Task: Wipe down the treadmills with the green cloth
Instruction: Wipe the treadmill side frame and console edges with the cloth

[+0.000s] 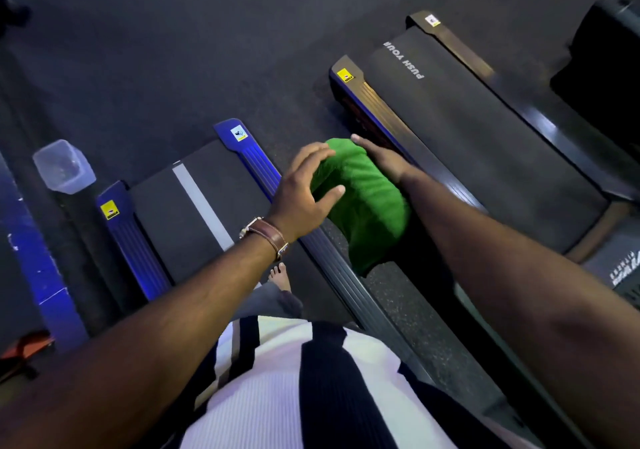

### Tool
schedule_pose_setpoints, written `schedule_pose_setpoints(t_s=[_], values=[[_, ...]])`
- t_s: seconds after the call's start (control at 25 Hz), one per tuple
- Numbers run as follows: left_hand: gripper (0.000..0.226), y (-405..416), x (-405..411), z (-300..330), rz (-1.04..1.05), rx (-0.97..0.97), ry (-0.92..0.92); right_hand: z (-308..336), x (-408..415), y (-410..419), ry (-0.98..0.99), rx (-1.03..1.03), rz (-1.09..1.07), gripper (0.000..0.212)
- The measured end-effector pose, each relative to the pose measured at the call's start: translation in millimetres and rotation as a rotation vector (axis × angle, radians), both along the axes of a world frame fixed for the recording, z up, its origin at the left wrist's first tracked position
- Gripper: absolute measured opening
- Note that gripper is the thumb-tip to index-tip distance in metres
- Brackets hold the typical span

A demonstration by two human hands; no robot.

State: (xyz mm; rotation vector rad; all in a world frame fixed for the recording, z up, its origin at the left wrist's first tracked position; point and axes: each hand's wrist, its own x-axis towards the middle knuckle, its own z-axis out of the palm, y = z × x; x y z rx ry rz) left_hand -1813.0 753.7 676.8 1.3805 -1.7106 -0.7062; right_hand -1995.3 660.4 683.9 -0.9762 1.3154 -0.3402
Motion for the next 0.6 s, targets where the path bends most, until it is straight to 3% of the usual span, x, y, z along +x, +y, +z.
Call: schedule_pose_setpoints(t_s=[0.08, 0.2, 0.24, 0.32, 0.36, 0.48, 0.6], values=[[0.052, -2, -2, 1, -0.023, -0.064, -0.068, -5, -6, 16, -0.053, -0.066, 0.048, 0.044], [0.052, -4, -3, 5, -0.026, -0.116, -0.097, -2, 10, 1, 0.261, -0.486, 0.362, 0.039], [0.052, -5, -3, 6, -0.032, -0.122, -0.097, 3, 19, -7, 0.313, -0.515, 0.442, 0.031], [0.052, -9, -3, 7, -0.041, -0.103, -0.103, 2, 28, -23, 0.223, -0.431, 0.511, 0.016], [0.052, -9, -3, 6, -0.053, -0.09, -0.124, 1, 29, -27, 0.139, -0.327, 0.458, 0.02], [0.053, -12, -5, 1, -0.118, -0.08, -0.2, -3, 16, -17, -0.181, 0.087, 0.099, 0.041], [0.051, -15, -7, -1, -0.137, -0.096, -0.201, -4, -2, 8, -0.194, 0.12, 0.021, 0.043]])
